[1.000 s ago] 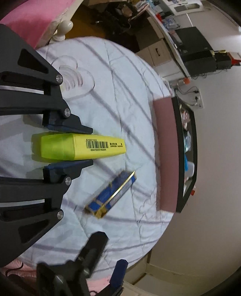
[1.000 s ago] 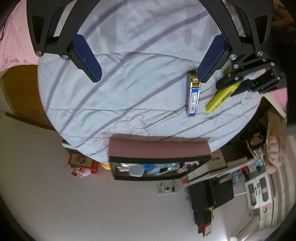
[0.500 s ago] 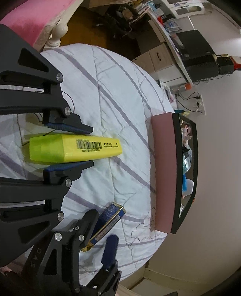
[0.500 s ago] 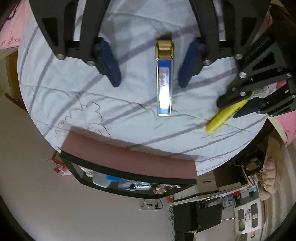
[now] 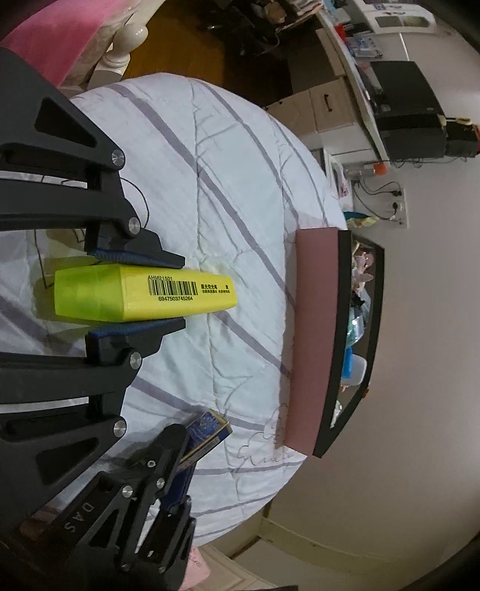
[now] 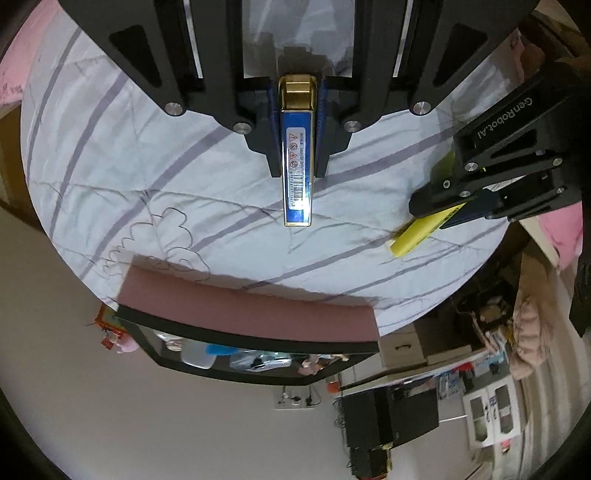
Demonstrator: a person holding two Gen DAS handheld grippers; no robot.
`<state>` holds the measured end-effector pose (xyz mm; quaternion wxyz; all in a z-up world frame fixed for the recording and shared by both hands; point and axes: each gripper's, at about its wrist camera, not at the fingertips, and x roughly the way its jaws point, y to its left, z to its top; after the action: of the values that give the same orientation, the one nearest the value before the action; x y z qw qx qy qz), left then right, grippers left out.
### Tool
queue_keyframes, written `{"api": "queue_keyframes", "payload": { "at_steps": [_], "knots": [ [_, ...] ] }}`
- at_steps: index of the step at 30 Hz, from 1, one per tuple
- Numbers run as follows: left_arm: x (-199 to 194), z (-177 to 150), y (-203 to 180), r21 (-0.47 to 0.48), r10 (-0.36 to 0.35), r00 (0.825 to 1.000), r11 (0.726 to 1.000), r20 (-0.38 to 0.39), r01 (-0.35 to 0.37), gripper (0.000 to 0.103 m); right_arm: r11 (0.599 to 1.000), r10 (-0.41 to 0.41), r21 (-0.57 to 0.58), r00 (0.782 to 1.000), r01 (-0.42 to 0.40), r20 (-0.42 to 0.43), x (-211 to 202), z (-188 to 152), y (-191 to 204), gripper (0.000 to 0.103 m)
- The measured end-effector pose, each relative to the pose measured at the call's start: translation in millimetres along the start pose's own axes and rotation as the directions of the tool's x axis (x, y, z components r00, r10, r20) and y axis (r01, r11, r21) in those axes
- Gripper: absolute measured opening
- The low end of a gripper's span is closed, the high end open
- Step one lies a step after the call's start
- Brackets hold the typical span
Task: Organize rigid objects
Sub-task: 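Carry highlighter with left tool while right tool carries small box over pink box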
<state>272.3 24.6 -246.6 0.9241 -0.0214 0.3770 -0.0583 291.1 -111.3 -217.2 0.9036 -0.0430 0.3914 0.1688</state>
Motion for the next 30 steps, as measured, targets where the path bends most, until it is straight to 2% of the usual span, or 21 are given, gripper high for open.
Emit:
{"api": "queue_keyframes", "payload": {
  "at_steps": [6,22,30],
  "knots": [
    [-14,6,-21,0.04,0.015,0.999,0.999,0.038,-0.017,0.026,0.999,-0.014,0.047,0.998,0.012,0.055,-17,3,-3,0.015],
    [-59,30,-55,0.133,0.031,0.987,0.99,0.156,-0.052,0.026,0.998,-0.001,0.057,0.987,-0.008,0.159,-57,23,-6,0.016],
    [-68,60,-68,0.168,0.032,0.976,0.983,0.213,-0.069,0.026,0.999,-0.007,0.045,0.977,-0.002,0.214,-75,45,-18,0.016]
  ]
}}
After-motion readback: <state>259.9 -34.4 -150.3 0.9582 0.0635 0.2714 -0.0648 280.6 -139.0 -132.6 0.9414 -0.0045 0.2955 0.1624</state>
